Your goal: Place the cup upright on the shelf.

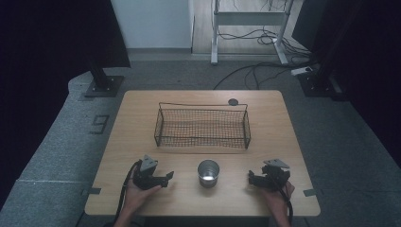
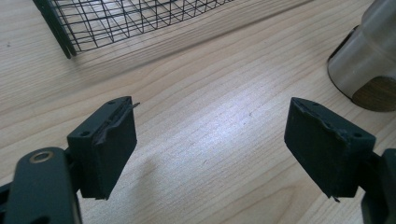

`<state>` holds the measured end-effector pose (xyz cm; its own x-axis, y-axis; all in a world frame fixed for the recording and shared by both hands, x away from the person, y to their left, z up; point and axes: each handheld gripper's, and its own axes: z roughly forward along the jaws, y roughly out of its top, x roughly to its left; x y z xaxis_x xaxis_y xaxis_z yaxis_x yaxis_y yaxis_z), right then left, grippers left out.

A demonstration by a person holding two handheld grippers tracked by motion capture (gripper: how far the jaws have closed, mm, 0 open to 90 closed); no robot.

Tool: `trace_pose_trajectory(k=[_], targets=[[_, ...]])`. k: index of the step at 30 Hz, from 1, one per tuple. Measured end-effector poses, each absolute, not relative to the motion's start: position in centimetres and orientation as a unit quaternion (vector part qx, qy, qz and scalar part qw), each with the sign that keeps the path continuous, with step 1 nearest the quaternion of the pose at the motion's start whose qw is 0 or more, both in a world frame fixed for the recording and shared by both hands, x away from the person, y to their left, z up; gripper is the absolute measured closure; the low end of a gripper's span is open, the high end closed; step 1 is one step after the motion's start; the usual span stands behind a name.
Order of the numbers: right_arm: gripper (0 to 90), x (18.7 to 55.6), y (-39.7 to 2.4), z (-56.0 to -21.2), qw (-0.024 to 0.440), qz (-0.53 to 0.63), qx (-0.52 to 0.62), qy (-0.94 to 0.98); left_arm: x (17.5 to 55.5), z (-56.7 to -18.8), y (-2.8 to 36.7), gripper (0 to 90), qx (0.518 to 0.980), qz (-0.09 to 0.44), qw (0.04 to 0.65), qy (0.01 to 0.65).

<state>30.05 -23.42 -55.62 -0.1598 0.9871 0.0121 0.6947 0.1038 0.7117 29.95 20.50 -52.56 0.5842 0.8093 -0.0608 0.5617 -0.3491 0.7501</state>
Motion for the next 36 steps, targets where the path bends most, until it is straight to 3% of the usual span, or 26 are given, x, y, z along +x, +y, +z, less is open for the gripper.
trace_pose_trajectory(k=[36], targets=[[0.5, 30.2, -23.6, -55.6, 0.247, 0.300, 0.598, 0.701, 28.6, -50.5, 18.6, 15.1, 0.796, 0.130, 0.438, 0.396]])
